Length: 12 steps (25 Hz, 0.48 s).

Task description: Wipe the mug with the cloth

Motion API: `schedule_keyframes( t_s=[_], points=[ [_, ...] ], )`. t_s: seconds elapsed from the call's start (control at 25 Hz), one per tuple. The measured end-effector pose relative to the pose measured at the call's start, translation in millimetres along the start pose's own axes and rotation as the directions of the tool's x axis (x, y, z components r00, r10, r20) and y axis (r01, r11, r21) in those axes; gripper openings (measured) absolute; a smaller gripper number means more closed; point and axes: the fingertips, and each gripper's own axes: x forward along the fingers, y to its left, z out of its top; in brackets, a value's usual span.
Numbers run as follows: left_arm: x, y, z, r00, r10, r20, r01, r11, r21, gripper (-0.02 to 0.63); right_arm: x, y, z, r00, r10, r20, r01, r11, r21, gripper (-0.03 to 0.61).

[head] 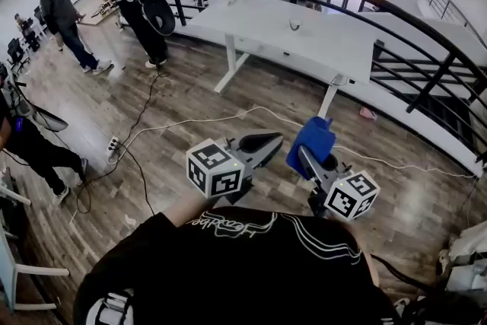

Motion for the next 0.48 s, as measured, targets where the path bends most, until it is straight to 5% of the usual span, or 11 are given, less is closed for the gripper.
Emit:
schedule_keyframes(
  t_s=[0.48],
  points=[
    [2, 42, -10, 0.999, 0.045, -0.01, -0.046, 0.997, -0.06, 0.006, 25, -26, -16, 0.999, 0.03, -0.036, -0.027, 0.995, 0.097, 0.054]
  ],
)
